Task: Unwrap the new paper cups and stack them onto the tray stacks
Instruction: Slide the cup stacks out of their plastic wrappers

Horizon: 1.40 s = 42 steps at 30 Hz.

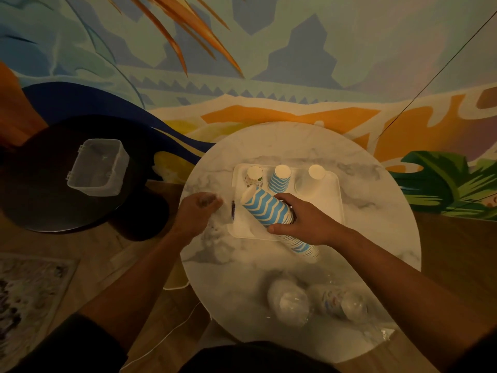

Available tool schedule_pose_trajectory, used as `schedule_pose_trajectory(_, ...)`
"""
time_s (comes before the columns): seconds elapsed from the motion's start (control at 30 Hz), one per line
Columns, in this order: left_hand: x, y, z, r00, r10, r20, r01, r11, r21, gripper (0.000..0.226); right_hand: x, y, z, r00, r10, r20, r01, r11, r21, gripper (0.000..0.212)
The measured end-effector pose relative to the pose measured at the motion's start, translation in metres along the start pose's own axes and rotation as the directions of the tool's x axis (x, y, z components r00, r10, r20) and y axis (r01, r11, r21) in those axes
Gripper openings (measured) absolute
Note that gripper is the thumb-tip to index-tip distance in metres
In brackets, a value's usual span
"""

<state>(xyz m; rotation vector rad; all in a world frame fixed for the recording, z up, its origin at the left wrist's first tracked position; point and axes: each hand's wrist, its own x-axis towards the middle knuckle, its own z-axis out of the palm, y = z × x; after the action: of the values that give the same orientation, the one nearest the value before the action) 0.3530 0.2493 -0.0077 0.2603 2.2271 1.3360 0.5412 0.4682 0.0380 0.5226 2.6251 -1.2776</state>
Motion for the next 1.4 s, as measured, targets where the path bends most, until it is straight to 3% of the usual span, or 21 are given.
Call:
schedule_pose_trajectory(0.13, 0.003, -0.027, -0.002, 0.995, -0.077, -0.056, 0.081, 0.995, 0.057, 0.023, 0.007, -0.011, 0.018, 0.999, -0.031, 0.013, 0.03, 0.998, 0.06, 0.069)
schedule_pose_trajectory(0.3, -0.001, -0.062, 0.002, 0.982, -0.169, -0.079, 0.174, 0.983, 0.06, 0.01, 0.011, -0.004, 0.042, 0.998, -0.026, 0.059, 0.025, 0.999, 0.024, 0.075)
schedule_pose_trajectory(0.4, -0.004, -0.077, 0.007, 0.982, -0.184, -0.051, 0.189, 0.975, 0.12, 0.013, 0.004, 0.01, 0.043, 0.999, 0.01, 0.039, -0.012, 0.998, 0.058, 0.071)
schedule_pose_trajectory(0.53, -0.014, -0.082, 0.013, 0.972, -0.233, 0.039, 0.223, 0.958, 0.18, 0.054, -0.004, 0.02, 0.036, 0.999, 0.049, 0.02, -0.05, 0.994, 0.1, 0.07)
schedule_pose_trajectory(0.77, -0.031, -0.089, 0.018, 0.962, -0.241, 0.131, 0.222, 0.964, 0.148, 0.095, -0.015, 0.023, 0.028, 0.999, 0.047, -0.005, -0.046, 0.987, 0.152, 0.068)
schedule_pose_trajectory(0.9, -0.032, -0.088, 0.019, 0.962, -0.254, 0.098, 0.247, 0.966, 0.076, 0.077, -0.021, 0.023, 0.021, 0.998, 0.045, -0.044, -0.035, 0.978, 0.203, 0.067)
schedule_pose_trajectory(1.0, -0.025, -0.097, 0.018, 0.924, -0.373, 0.082, 0.379, 0.923, -0.067, 0.069, -0.028, 0.025, 0.014, 0.997, 0.042, -0.058, -0.028, 0.974, 0.227, 0.066)
schedule_pose_trajectory(1.13, -0.027, -0.092, 0.022, 0.88, -0.469, -0.081, 0.458, 0.881, -0.119, 0.04, -0.037, 0.029, 0.006, 0.996, 0.042, -0.083, -0.019, 0.965, 0.261, 0.065)
schedule_pose_trajectory(1.27, -0.04, -0.087, 0.028, 0.893, -0.425, -0.151, 0.422, 0.905, -0.05, 0.049, -0.047, 0.033, -0.003, 0.993, 0.044, -0.11, -0.01, 0.956, 0.293, 0.069)
schedule_pose_trajectory(1.4, -0.043, -0.084, 0.03, 0.911, -0.404, -0.08, 0.402, 0.915, -0.045, 0.059, -0.054, 0.035, -0.008, 0.992, 0.04, -0.119, -0.001, 0.951, 0.308, 0.065)
